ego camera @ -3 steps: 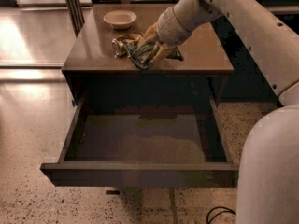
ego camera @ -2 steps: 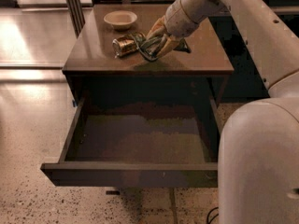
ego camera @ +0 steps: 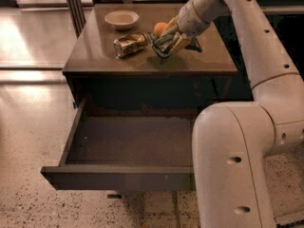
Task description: Pick green jalapeno chip bag from top drawer and place on counter
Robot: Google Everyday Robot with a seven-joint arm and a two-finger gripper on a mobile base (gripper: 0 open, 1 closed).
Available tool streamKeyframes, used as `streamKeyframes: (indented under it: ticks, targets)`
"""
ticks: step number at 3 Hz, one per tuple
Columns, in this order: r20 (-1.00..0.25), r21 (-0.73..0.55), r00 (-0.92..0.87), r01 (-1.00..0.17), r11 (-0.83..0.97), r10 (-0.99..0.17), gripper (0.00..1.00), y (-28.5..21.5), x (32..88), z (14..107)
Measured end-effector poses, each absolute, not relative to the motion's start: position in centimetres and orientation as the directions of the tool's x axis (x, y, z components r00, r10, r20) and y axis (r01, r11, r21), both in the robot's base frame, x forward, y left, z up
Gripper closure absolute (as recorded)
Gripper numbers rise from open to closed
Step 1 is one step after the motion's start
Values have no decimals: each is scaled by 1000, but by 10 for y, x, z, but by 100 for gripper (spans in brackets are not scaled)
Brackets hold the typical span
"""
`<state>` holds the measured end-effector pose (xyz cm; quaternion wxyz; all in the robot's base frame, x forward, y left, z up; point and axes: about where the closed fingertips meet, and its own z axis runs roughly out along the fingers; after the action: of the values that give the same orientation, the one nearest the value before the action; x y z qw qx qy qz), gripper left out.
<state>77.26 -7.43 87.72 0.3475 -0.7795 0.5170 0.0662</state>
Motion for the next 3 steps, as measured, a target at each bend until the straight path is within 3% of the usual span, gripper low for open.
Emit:
streamKeyframes:
  ticks: [3]
  targets:
    - [-577, -433, 386, -892, -131, -720, 100, -89, 783, 846]
